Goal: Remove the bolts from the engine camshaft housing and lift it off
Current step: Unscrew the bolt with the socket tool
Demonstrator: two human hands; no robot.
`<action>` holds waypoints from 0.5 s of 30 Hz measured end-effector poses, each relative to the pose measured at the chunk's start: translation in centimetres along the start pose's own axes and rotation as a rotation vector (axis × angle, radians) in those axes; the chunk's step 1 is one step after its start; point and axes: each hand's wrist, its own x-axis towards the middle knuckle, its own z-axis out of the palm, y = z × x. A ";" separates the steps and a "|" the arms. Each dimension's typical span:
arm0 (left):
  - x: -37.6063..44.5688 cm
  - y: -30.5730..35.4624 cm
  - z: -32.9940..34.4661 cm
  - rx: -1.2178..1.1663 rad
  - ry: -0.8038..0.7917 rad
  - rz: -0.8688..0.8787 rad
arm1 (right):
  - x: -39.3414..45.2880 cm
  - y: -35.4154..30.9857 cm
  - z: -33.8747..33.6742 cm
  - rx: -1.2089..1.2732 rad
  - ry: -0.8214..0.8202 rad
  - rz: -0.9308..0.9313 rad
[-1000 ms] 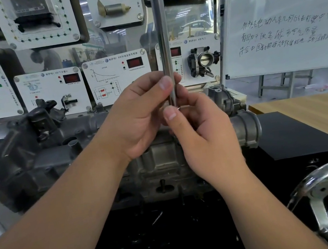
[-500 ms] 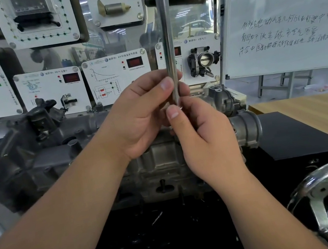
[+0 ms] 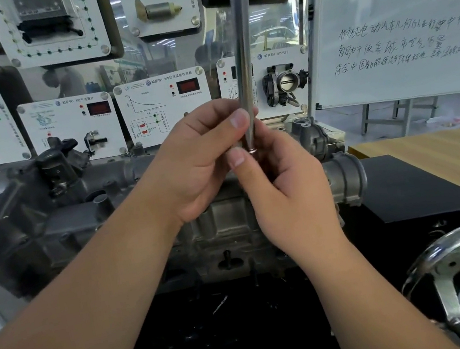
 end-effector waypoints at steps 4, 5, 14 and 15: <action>0.0 -0.2 -0.2 -0.018 0.021 0.037 | 0.0 -0.2 -0.1 0.000 0.018 -0.055; 0.0 -0.2 -0.2 -0.021 0.028 0.030 | 0.0 -0.3 -0.2 -0.017 0.009 -0.066; 0.1 0.0 0.0 0.044 0.053 0.024 | 0.1 -0.3 -0.1 -0.077 -0.023 -0.027; 0.1 -0.1 0.0 0.035 0.055 0.032 | 0.1 -0.3 0.0 -0.049 -0.011 -0.015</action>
